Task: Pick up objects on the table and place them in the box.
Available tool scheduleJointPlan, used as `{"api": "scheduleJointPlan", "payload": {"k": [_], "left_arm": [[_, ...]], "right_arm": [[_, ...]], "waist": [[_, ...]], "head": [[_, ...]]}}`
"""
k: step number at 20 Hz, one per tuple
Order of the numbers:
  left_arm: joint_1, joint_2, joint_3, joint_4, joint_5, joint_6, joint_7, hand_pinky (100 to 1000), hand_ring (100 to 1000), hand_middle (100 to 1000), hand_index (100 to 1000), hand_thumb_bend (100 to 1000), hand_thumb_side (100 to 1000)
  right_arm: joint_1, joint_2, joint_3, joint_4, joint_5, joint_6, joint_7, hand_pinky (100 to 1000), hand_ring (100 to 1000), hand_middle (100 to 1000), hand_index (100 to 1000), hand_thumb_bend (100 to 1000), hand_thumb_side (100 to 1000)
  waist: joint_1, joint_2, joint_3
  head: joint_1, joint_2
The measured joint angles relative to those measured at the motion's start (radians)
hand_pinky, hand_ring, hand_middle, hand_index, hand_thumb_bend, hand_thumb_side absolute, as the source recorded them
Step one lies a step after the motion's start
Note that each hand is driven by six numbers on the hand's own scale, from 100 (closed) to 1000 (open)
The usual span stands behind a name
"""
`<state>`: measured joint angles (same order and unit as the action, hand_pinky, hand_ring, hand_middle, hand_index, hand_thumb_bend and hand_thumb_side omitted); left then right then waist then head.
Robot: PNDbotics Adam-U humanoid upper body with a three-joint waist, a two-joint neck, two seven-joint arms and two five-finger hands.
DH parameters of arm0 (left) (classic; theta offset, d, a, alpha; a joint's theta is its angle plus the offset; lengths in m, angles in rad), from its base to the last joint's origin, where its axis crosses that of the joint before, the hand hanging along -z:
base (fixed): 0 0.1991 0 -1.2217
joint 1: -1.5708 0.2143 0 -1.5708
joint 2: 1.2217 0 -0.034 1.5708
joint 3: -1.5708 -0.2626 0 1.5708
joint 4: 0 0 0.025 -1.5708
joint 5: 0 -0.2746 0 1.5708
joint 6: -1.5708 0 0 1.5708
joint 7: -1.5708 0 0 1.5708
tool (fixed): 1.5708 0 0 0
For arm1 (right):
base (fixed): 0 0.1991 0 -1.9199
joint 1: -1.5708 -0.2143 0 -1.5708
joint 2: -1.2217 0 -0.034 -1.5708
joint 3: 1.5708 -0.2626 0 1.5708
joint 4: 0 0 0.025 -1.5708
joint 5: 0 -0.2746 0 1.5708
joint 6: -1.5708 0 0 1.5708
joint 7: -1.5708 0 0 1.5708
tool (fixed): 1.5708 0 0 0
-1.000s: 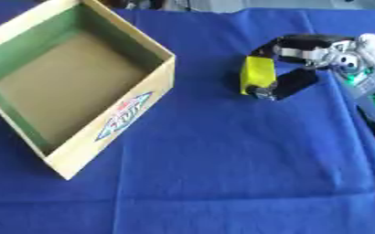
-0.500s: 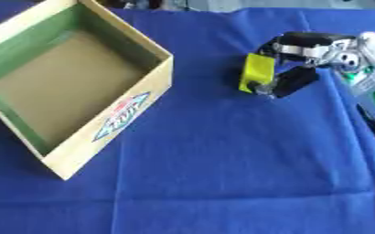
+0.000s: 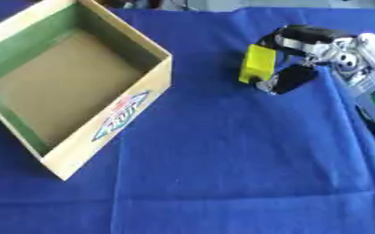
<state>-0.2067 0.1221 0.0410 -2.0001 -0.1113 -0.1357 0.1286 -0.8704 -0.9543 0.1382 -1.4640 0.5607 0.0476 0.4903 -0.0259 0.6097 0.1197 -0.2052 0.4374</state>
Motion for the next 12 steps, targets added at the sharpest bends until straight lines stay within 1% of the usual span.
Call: {"api": "scheduleJointPlan", "payload": {"k": [4, 8, 12], "left_arm": [[0.005, 0.0, 0.0, 0.0, 0.0, 0.006, -0.002, 289, 445, 490, 624, 100, 903], [0.006, 0.0, 0.0, 0.003, 0.0, 0.009, -0.001, 290, 446, 490, 624, 100, 902], [0.006, 0.0, 0.0, 0.008, 0.001, 0.012, 0.0, 291, 447, 490, 625, 100, 901]], "right_arm": [[0.0, -0.002, -0.003, -0.015, -0.027, 0.018, -0.034, 589, 722, 439, 522, 100, 452], [0.0, -0.007, -0.012, -0.036, -0.06, 0.031, -0.051, 583, 726, 431, 514, 100, 444], [-0.003, -0.015, -0.019, -0.075, -0.1, 0.039, -0.067, 570, 723, 418, 501, 100, 445]], "waist": [[-0.004, -0.013, -0.008], [-0.01, -0.033, -0.019], [-0.016, -0.047, -0.022]], "head": [[0.001, 0.002], [0.01, 0.013], [0.016, 0.027]]}}
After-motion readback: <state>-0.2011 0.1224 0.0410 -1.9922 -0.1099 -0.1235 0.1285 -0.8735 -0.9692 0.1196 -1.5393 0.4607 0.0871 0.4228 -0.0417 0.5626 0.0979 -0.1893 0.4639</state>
